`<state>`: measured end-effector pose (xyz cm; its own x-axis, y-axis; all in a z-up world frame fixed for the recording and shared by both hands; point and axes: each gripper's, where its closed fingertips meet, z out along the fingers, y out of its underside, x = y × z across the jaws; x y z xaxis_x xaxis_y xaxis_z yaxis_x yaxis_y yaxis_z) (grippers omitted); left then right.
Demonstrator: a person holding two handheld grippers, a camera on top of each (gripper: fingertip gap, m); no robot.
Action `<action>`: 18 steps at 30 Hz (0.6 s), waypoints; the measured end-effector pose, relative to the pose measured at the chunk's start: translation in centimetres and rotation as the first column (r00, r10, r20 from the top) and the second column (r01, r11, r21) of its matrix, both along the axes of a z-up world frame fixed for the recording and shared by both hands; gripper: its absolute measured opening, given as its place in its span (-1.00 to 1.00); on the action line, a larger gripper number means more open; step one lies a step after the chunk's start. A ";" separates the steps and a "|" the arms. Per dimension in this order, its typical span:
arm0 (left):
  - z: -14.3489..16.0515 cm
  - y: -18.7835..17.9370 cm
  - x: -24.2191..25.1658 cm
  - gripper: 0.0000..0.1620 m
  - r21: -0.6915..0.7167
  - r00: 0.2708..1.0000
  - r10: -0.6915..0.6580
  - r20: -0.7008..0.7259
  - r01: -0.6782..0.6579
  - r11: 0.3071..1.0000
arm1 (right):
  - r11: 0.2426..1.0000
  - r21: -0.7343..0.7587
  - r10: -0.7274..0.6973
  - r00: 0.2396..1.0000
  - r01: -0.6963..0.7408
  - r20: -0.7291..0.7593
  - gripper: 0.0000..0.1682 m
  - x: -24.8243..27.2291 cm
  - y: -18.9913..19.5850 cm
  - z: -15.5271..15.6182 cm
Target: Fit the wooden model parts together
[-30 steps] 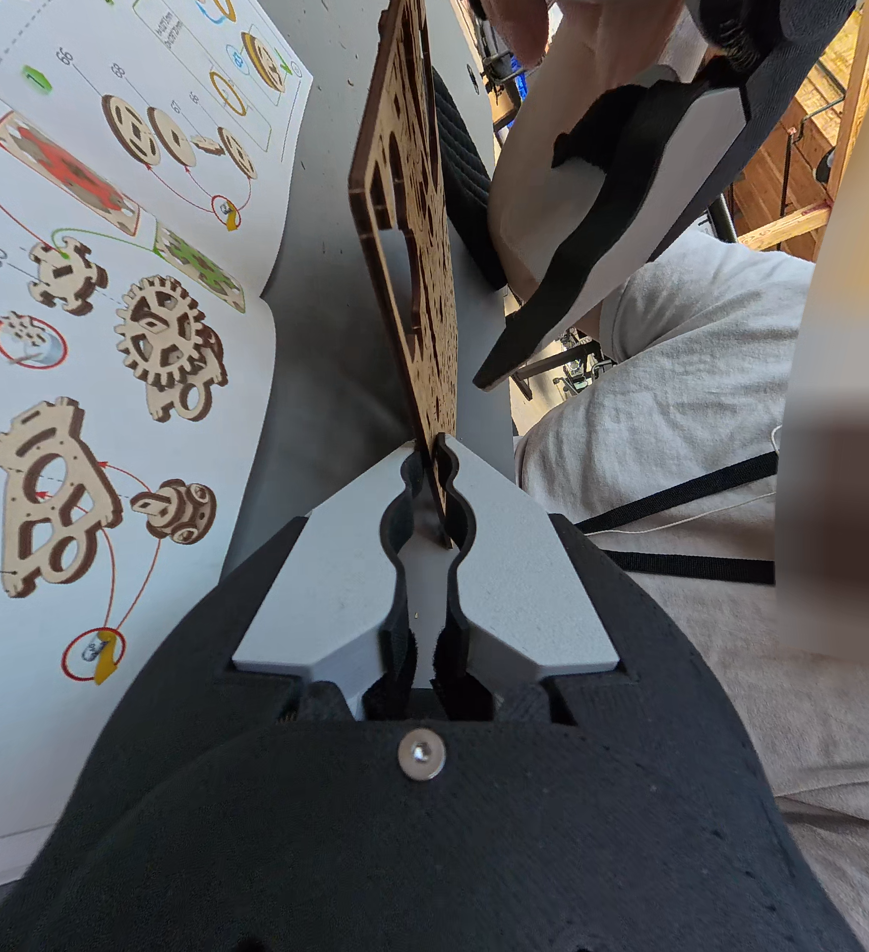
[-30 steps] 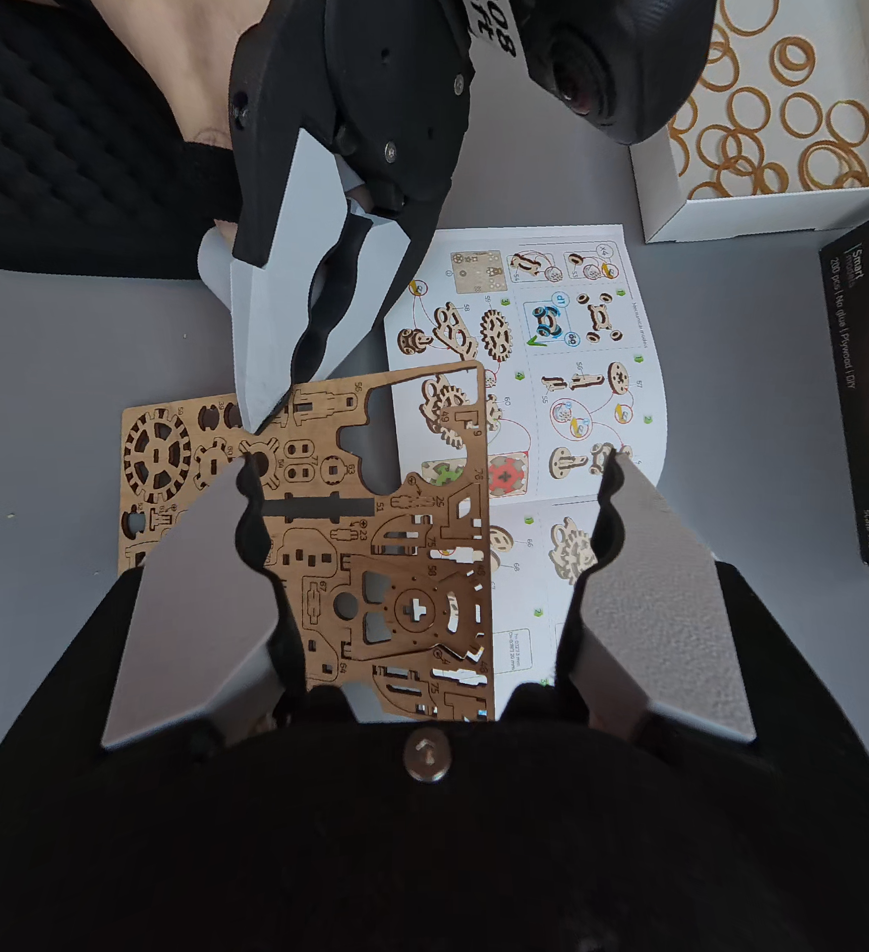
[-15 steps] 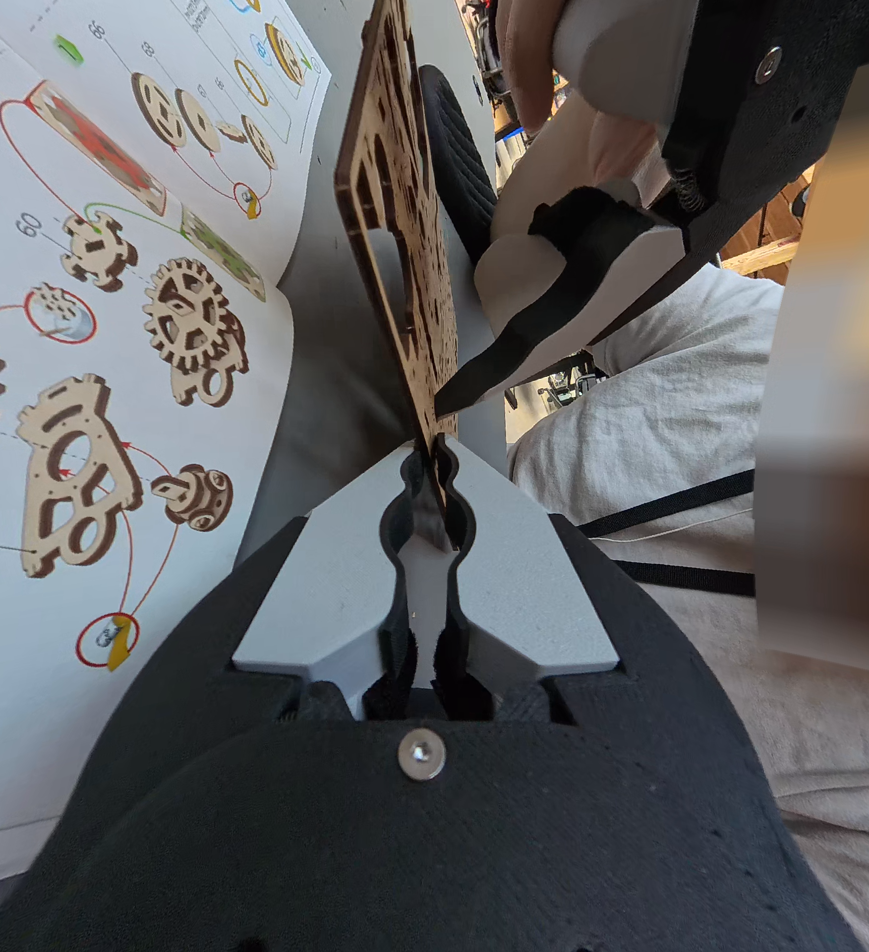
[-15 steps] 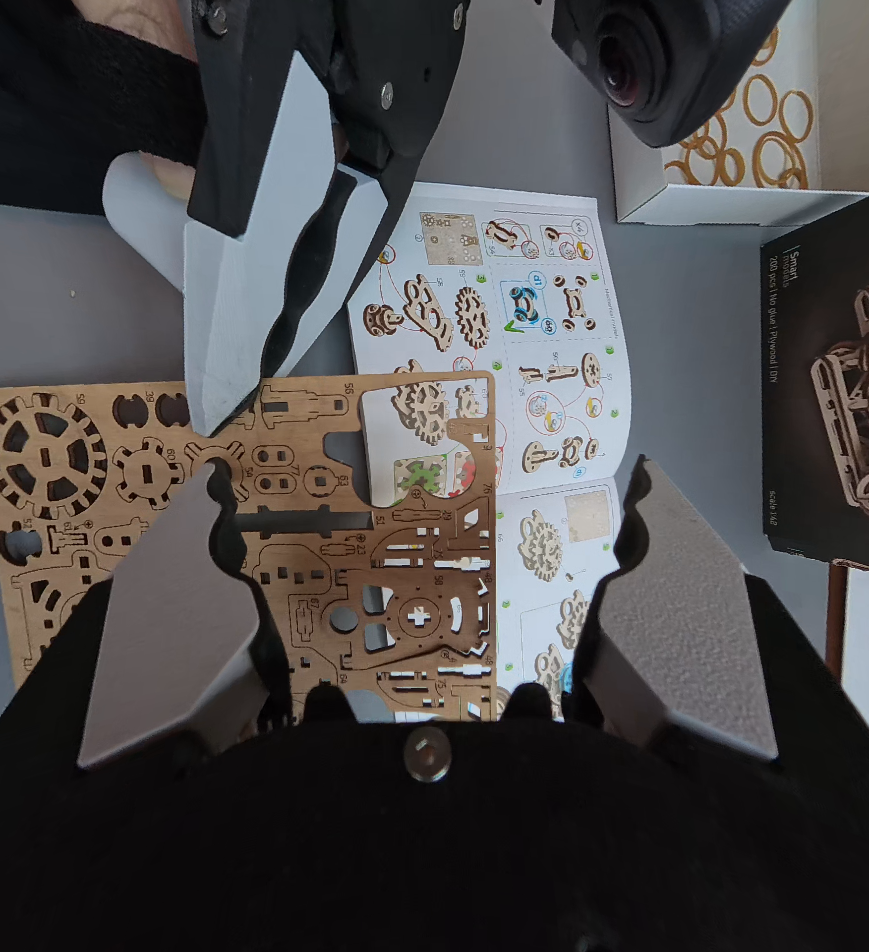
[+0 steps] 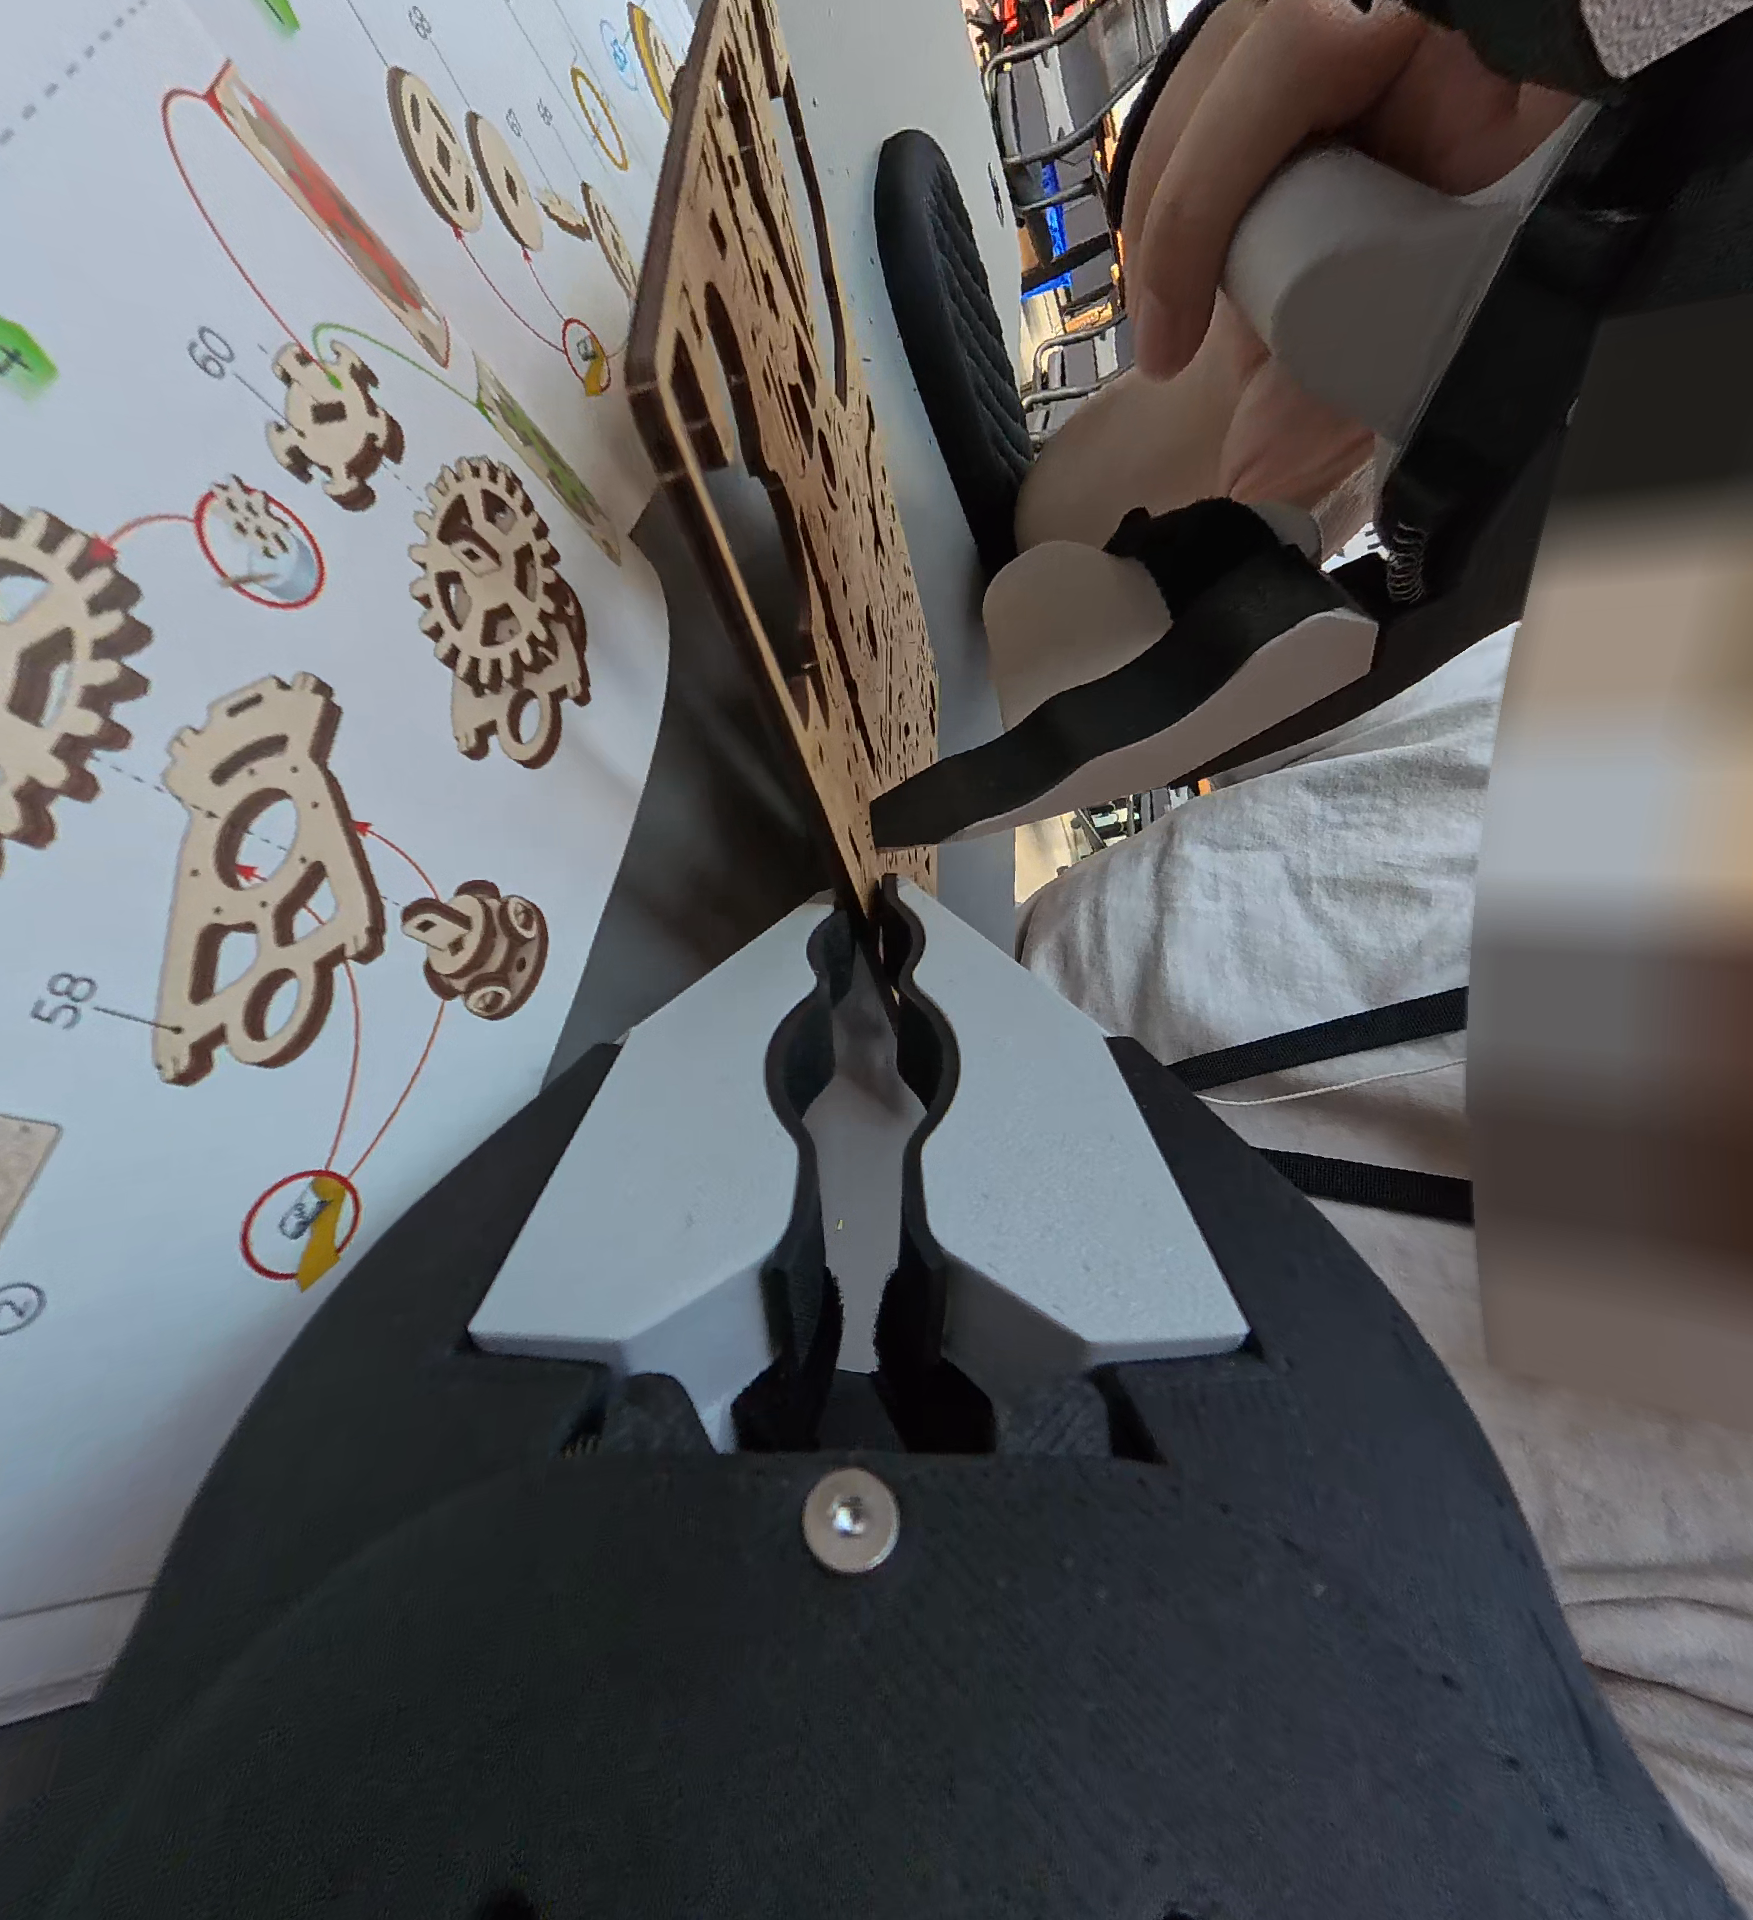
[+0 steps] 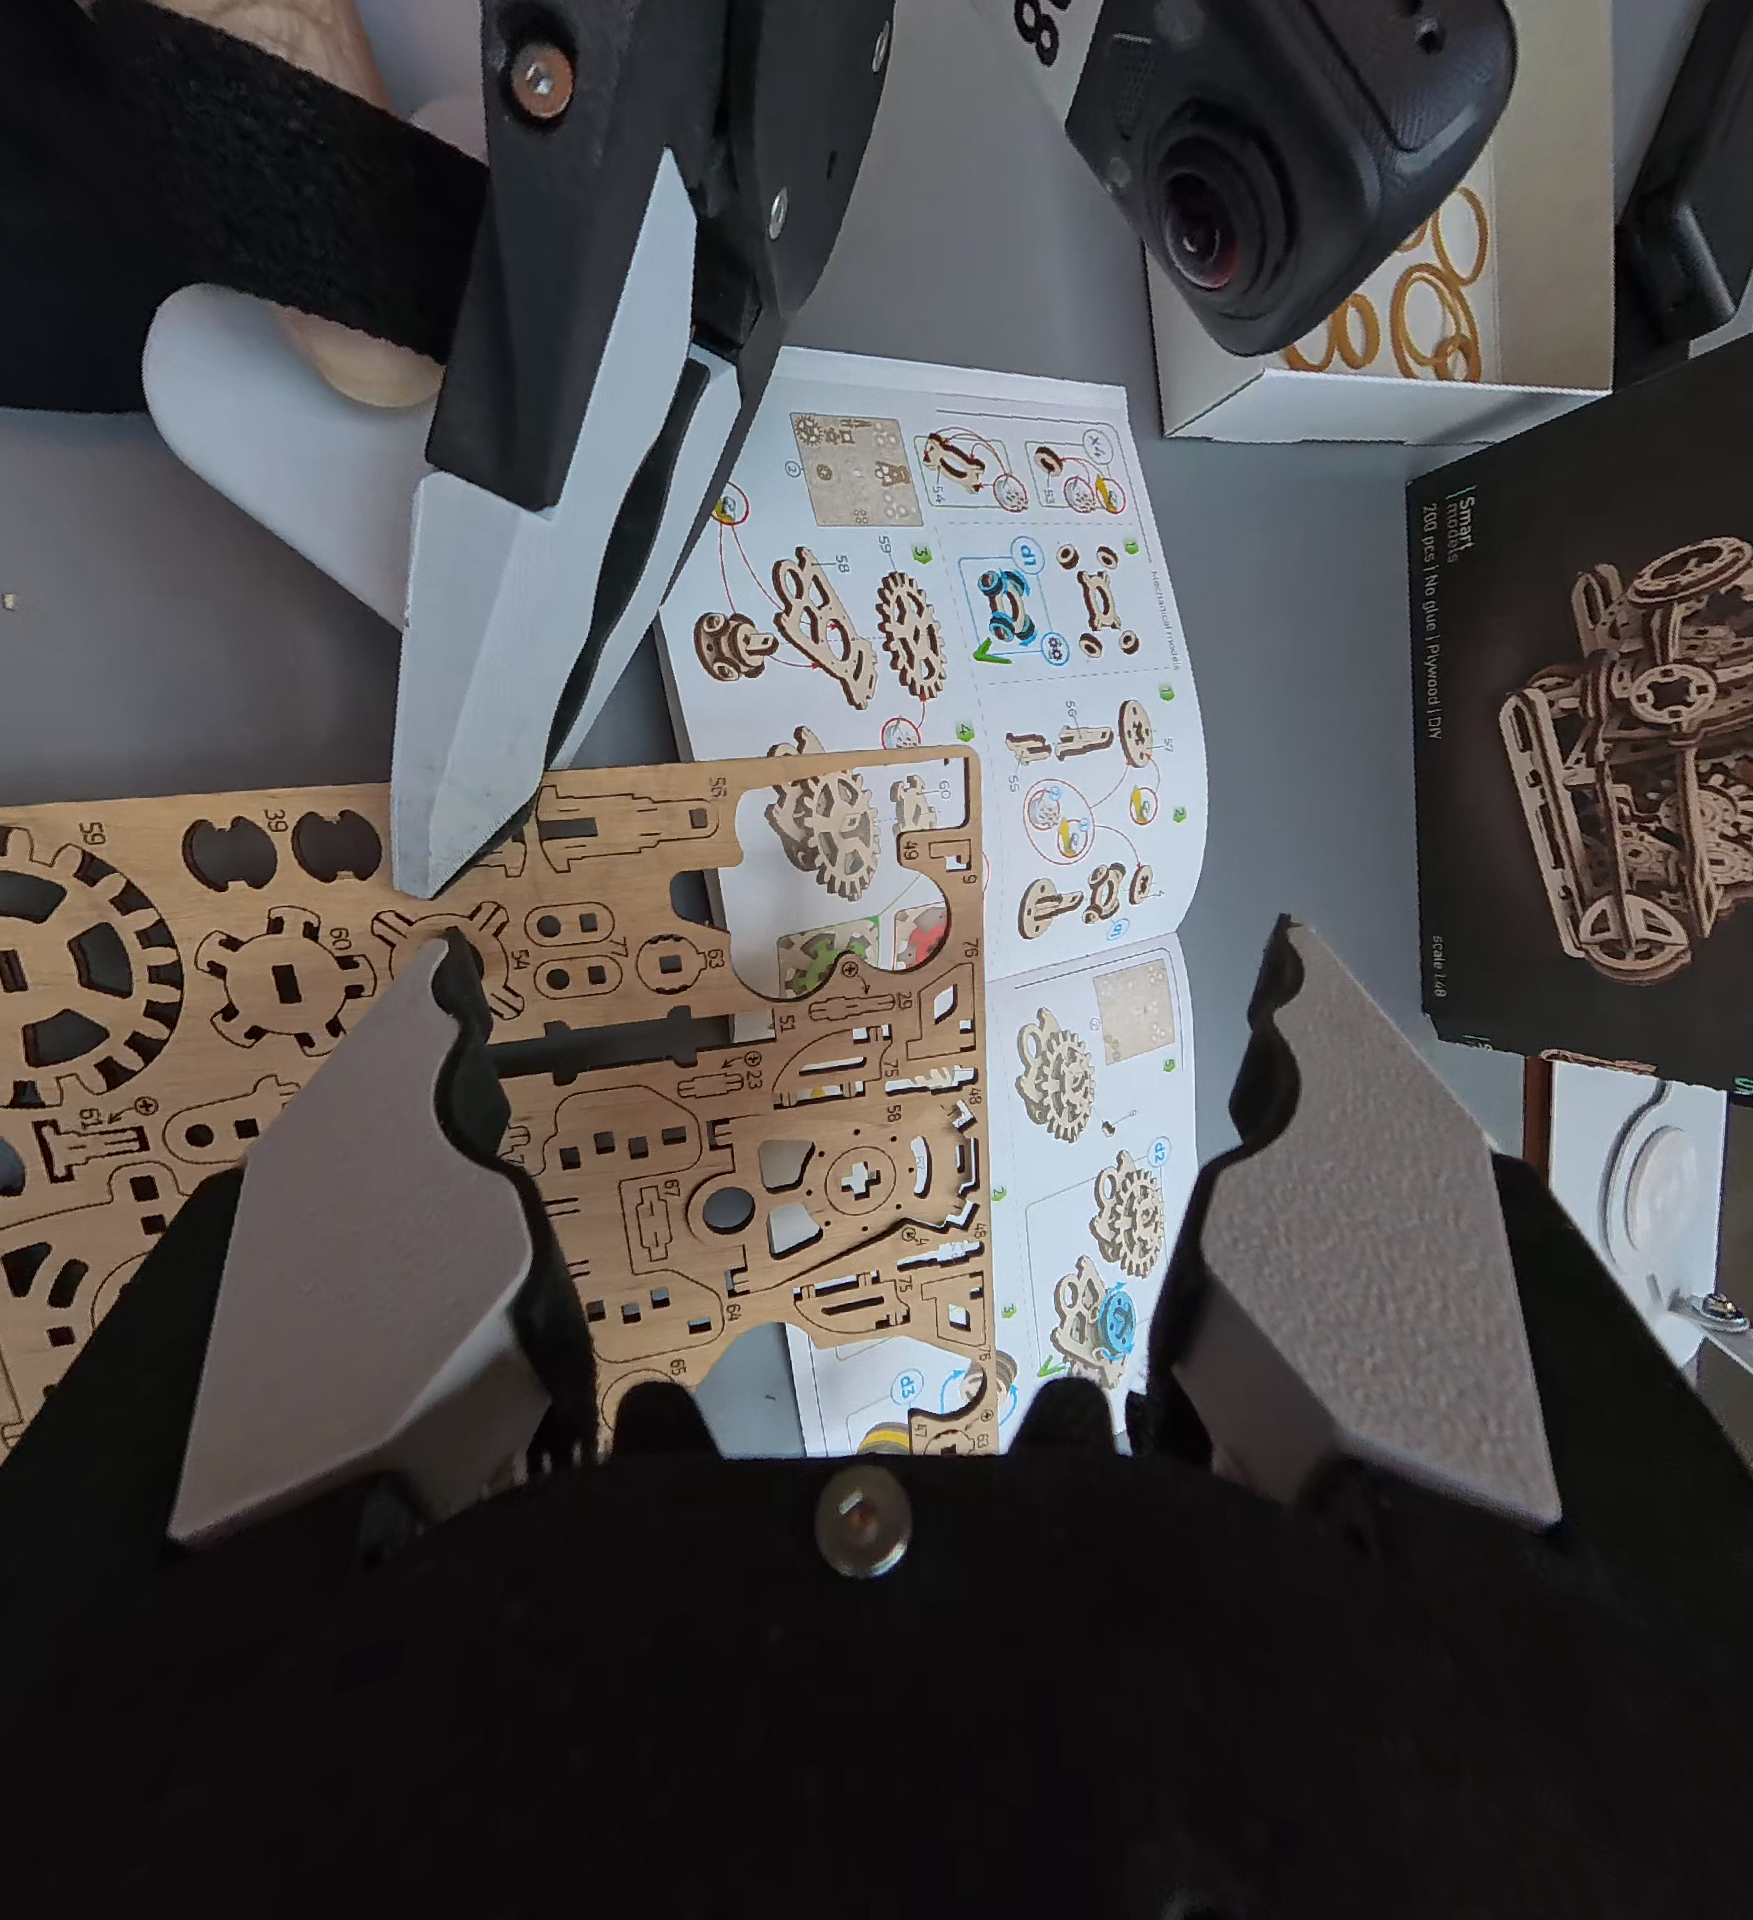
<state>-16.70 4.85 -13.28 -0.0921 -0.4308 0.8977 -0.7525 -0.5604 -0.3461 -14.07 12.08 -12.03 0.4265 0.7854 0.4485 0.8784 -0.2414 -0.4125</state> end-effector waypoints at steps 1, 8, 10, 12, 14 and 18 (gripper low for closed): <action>0.1 0.0 0.0 -0.98 -0.002 1.000 0.002 0.003 -0.002 1.000 | 1.000 0.004 -0.015 1.000 0.015 -0.013 0.68 0.1 0.0 0.1; 0.6 0.1 0.1 -1.00 -0.021 0.999 0.005 0.035 -0.004 1.000 | 0.967 0.153 -0.169 0.964 0.203 -0.207 0.67 1.7 -0.8 1.3; 0.7 0.2 0.1 -1.00 -0.021 0.999 0.007 0.041 -0.006 1.000 | 0.946 0.188 -0.213 0.943 0.265 -0.254 0.66 2.1 -1.1 1.5; 0.9 0.1 0.1 -1.00 -0.026 0.999 0.004 0.053 -0.003 1.000 | 0.927 0.211 -0.243 0.925 0.310 -0.292 0.66 2.5 -1.4 1.7; 1.0 0.1 0.1 -1.00 -0.019 0.998 0.002 0.063 -0.001 1.000 | 0.911 0.230 -0.262 0.912 0.341 -0.315 0.65 2.7 -1.6 2.0; 0.9 -0.1 0.1 -1.00 -0.007 0.998 -0.009 0.058 0.010 1.000 | 0.924 0.245 -0.226 0.936 0.294 -0.270 0.61 2.2 -1.9 2.0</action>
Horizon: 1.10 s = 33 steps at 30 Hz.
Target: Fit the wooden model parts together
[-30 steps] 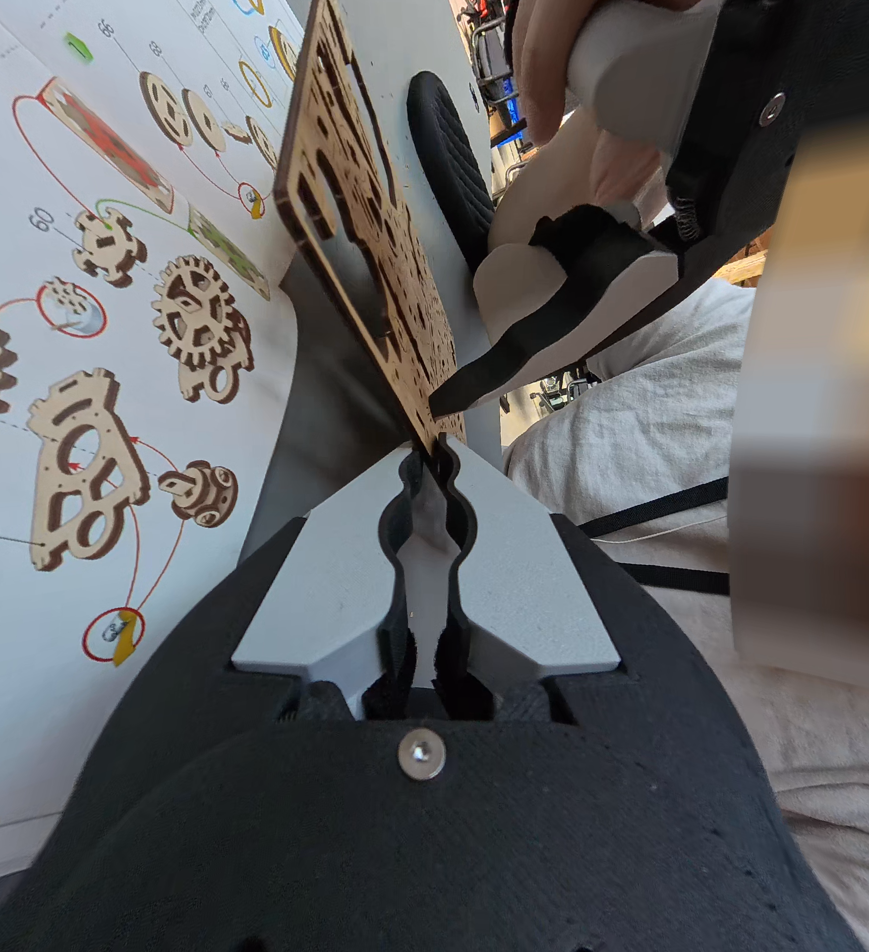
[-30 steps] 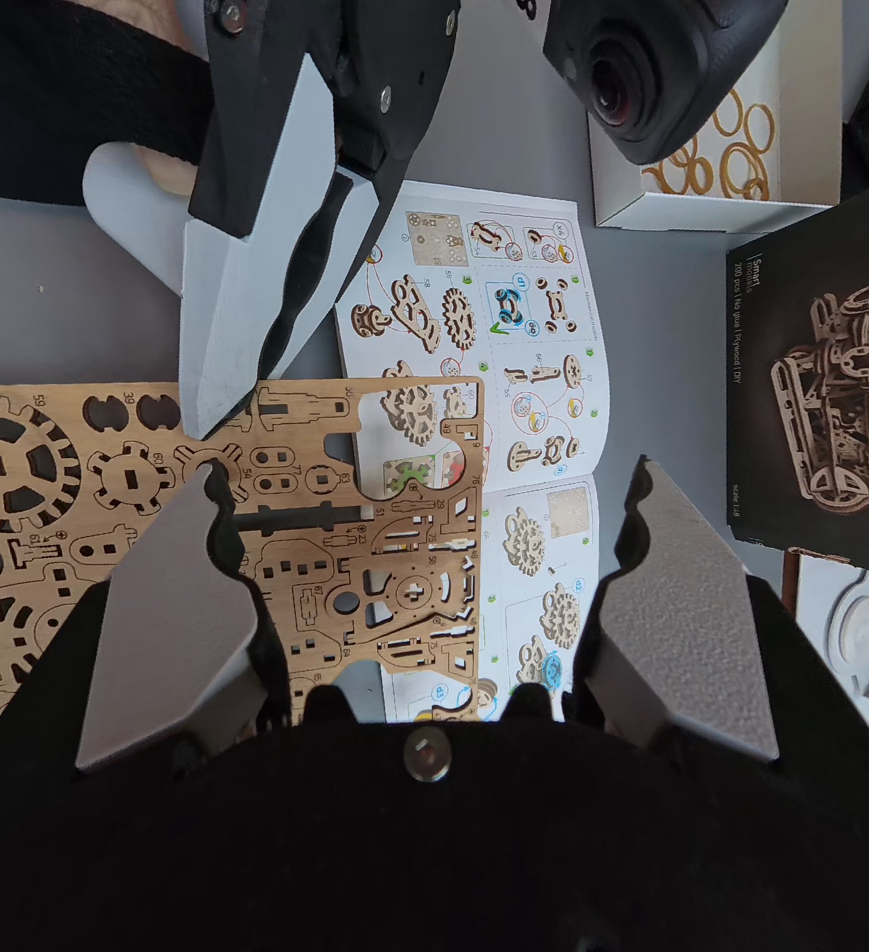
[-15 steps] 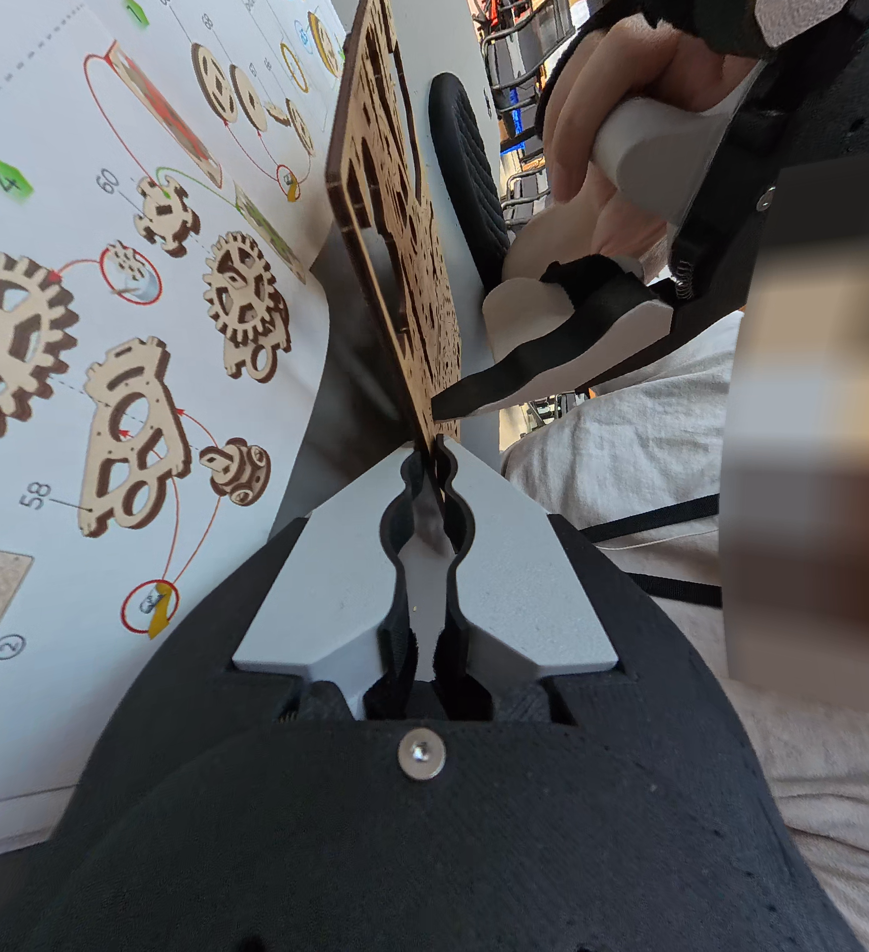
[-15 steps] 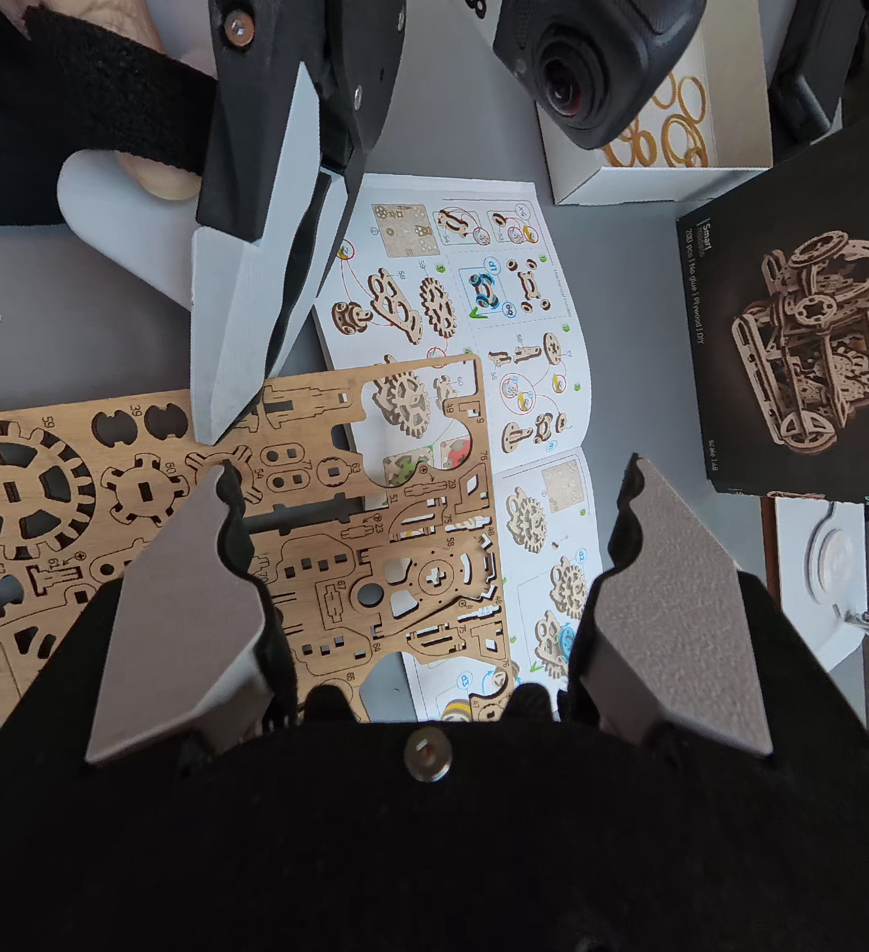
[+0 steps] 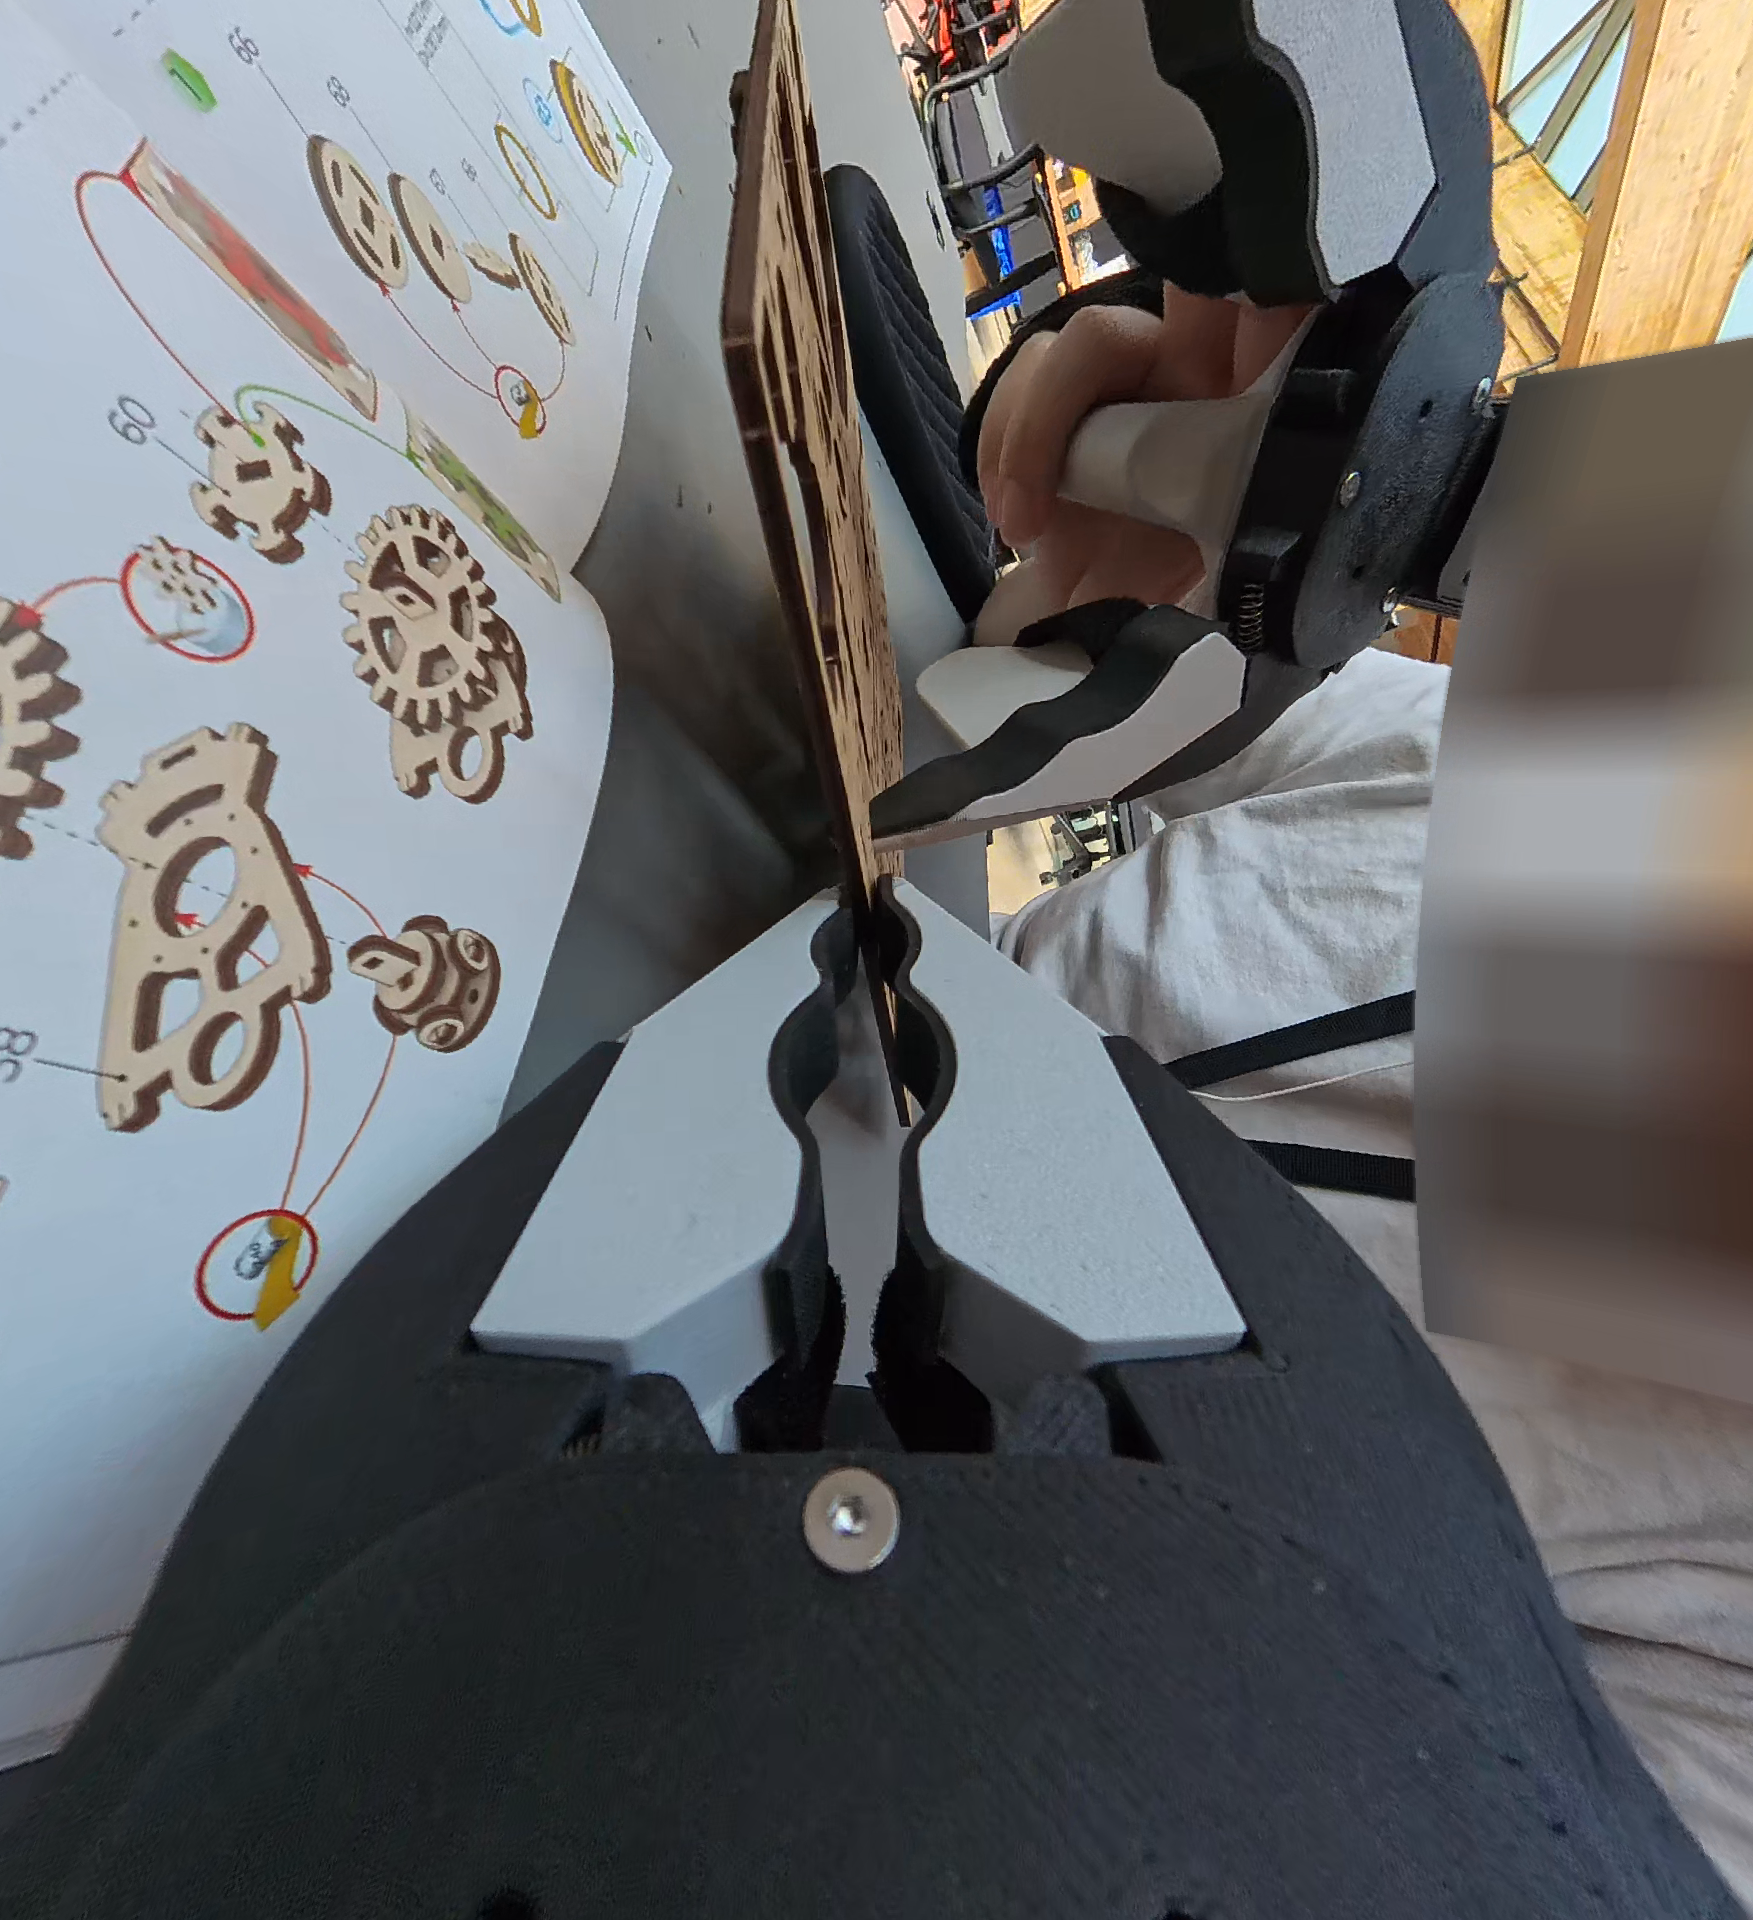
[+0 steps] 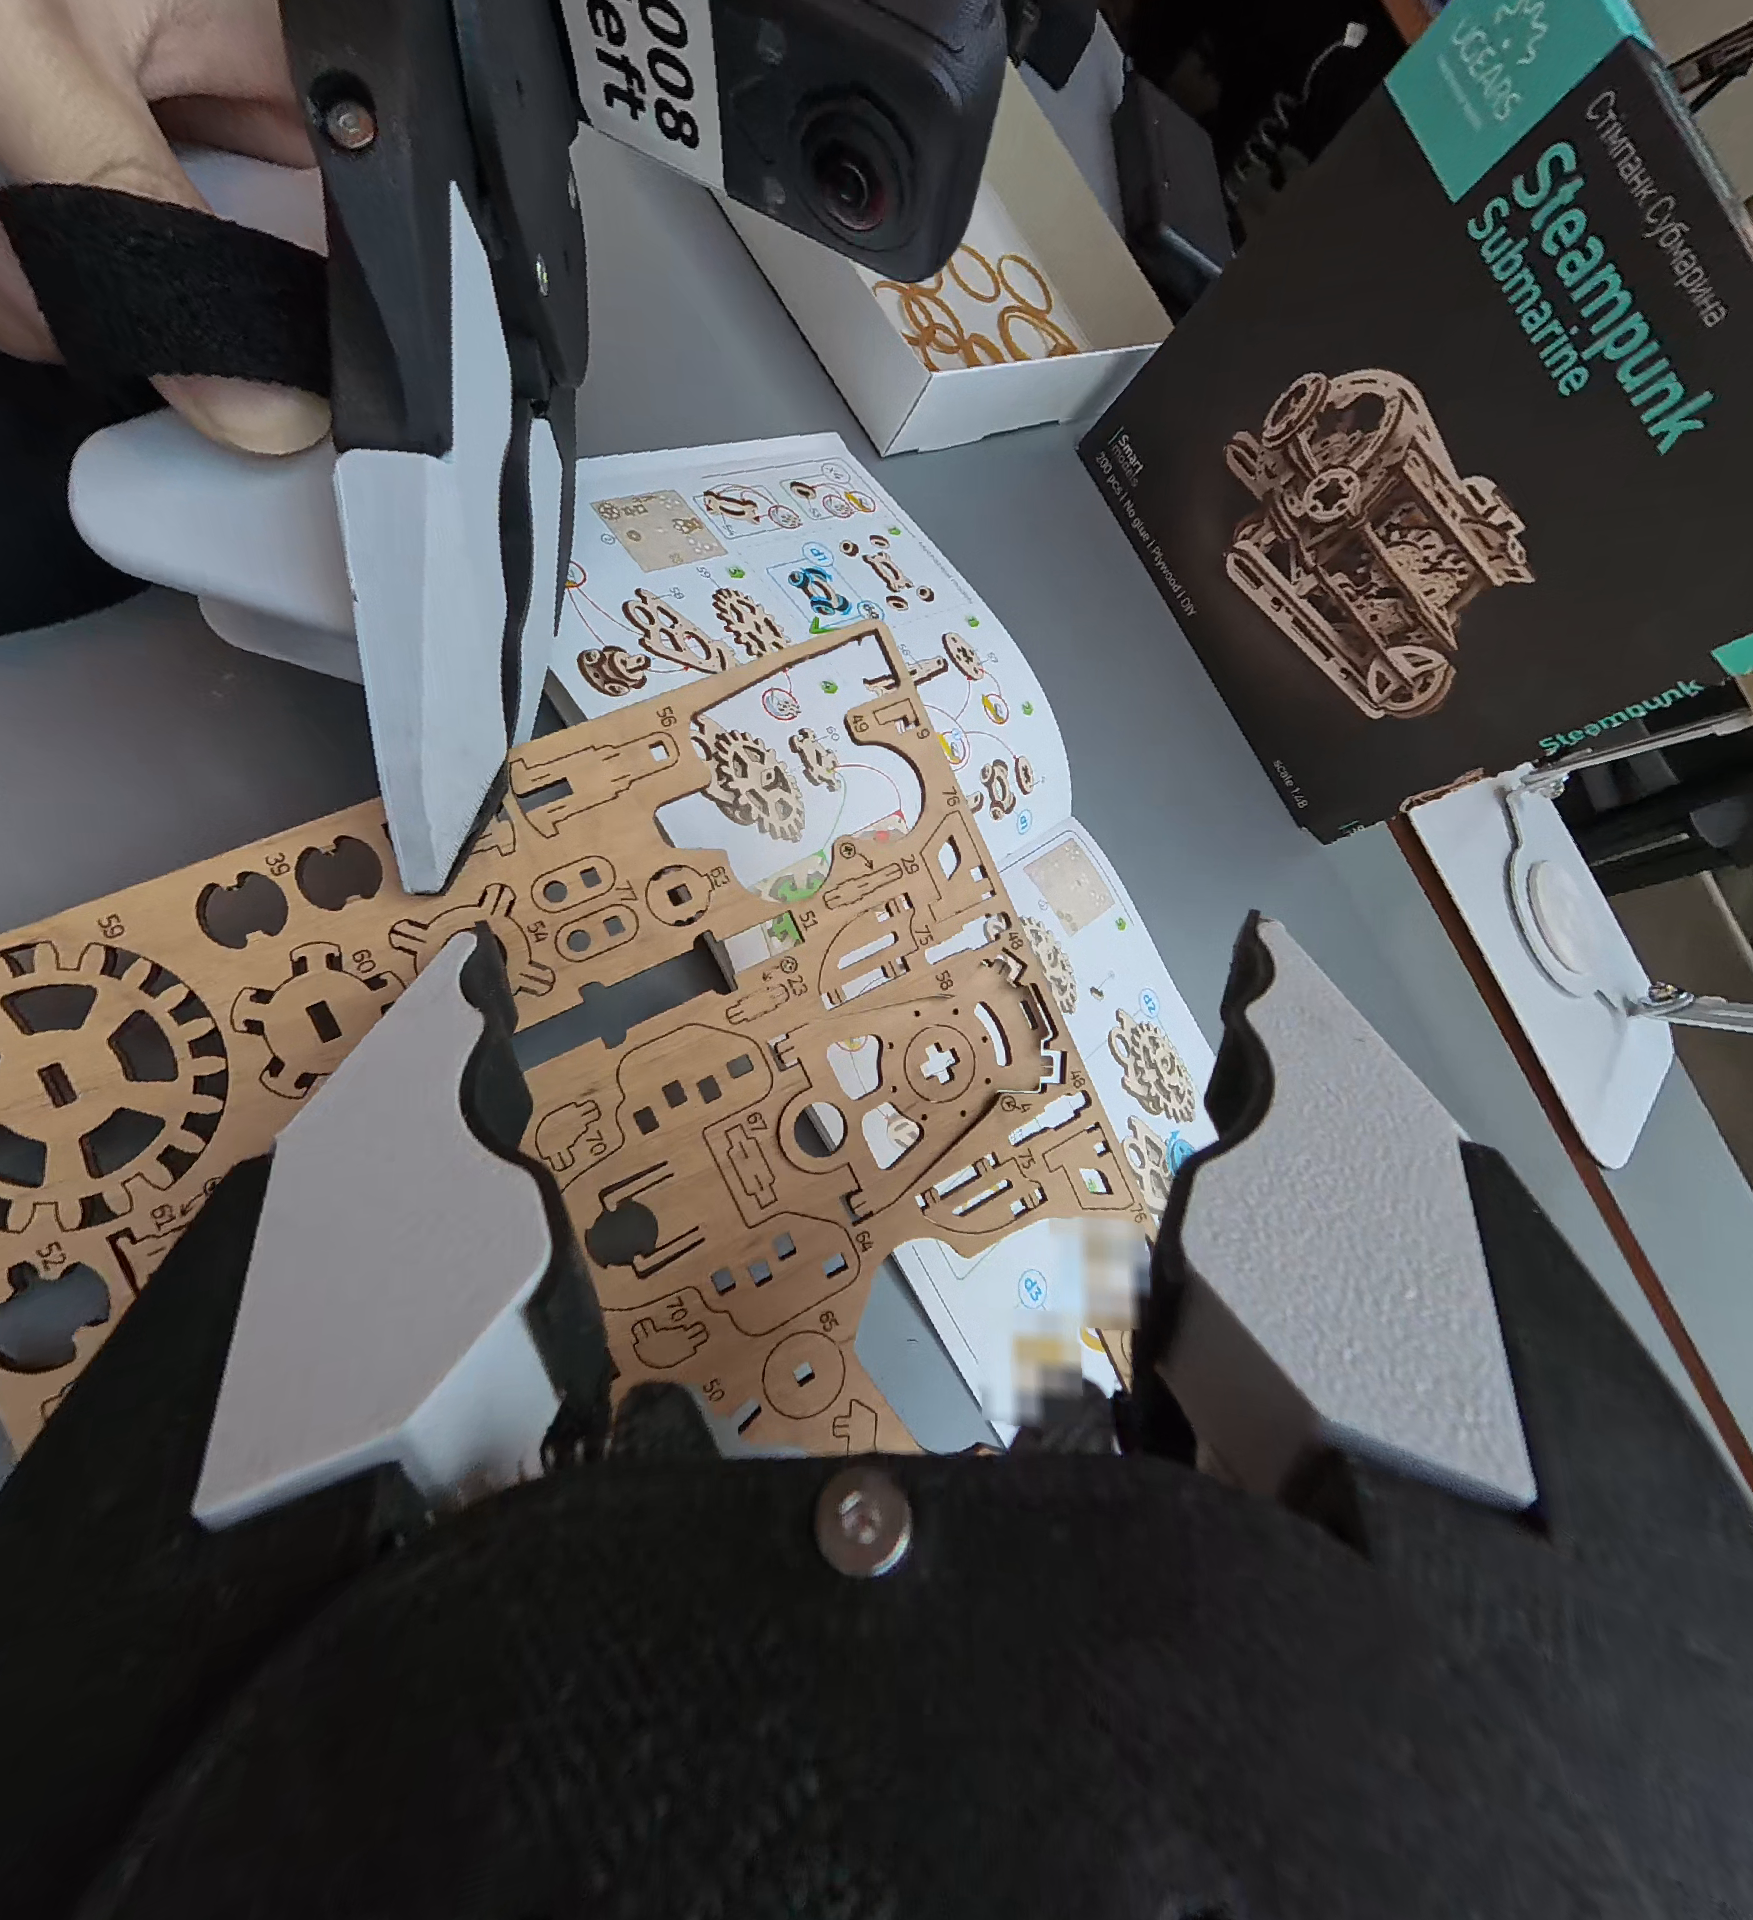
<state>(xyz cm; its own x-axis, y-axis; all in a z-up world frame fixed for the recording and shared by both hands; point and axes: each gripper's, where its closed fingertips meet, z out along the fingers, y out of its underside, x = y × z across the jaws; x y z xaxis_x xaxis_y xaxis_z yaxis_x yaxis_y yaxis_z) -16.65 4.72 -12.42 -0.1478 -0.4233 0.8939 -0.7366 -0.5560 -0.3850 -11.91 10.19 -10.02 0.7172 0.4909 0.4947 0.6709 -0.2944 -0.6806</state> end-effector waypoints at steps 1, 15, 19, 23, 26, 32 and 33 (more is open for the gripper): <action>0.0 0.0 0.0 -1.00 -0.001 1.000 -0.002 0.002 0.002 1.000 | 1.000 -0.014 0.017 1.000 -0.017 0.026 0.61 -0.2 0.1 0.0; 0.2 -0.1 -0.1 -0.99 0.009 1.000 -0.007 0.017 0.007 1.000 | 0.990 -0.126 0.072 0.990 -0.056 0.124 0.60 -0.7 0.5 -0.1; 0.1 -0.1 -0.1 -0.99 0.015 1.000 -0.007 0.013 0.007 1.000 | 0.997 -0.056 0.064 0.996 -0.061 0.060 0.58 -0.6 0.3 0.0; 0.2 -0.1 -0.1 -0.99 0.011 1.000 -0.003 0.018 0.002 1.000 | 0.983 -0.172 0.099 0.978 -0.067 0.186 0.60 -0.9 0.7 -0.1; -0.1 0.1 -0.1 -0.99 0.012 1.000 0.005 -0.001 -0.005 1.000 | 0.967 -0.246 0.139 0.939 -0.061 0.313 0.61 -1.4 1.1 -0.4; 0.1 -0.1 -0.1 -0.99 0.013 1.000 -0.005 0.007 0.005 1.000 | 0.967 -0.240 0.147 0.956 -0.084 0.254 0.62 -1.4 0.9 -0.5; 0.1 -0.1 -0.1 -0.99 0.013 1.000 -0.006 0.009 0.006 1.000 | 0.970 -0.222 0.141 0.970 -0.095 0.200 0.62 -1.3 0.9 -0.6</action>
